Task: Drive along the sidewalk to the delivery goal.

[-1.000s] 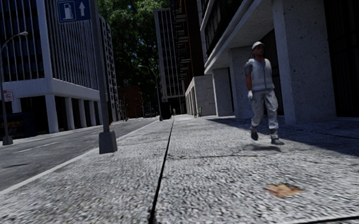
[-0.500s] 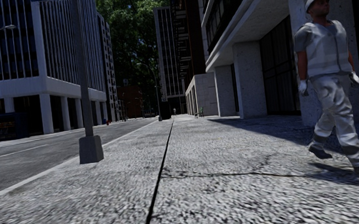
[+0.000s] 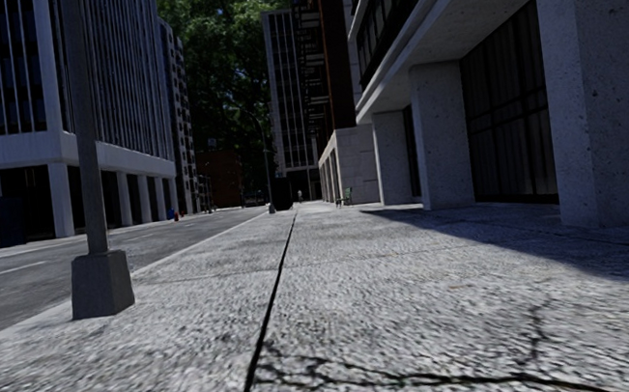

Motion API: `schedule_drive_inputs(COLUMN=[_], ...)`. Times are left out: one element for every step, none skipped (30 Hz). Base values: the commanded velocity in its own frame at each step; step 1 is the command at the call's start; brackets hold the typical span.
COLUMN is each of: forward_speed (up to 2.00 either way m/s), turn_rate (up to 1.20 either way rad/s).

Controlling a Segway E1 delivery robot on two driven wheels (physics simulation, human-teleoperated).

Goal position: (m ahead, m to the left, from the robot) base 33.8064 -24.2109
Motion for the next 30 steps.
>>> schedule_drive_inputs(forward_speed=[2.00,2.00,2.00,2.00,2.00,2.00,2.00,2.00,2.00,2.00,2.00,2.00,2.00,2.00,2.00,2.00,2.00,2.00,2.00,2.00,2.00,2.00,2.00,2.00,2.00,2.00,2.00,2.00,2.00,2.00], turn_rate=[-0.20,-0.04,0.00,0.00,0.00,0.00,0.00,0.00,0.00,0.00,0.00,0.00,0.00,0.00,0.00,0.00,0.00,0.00,0.00,0.00,0.00,0.00,0.00,0.00,0.00,0.00,0.00,0.00,0.00,0.00])
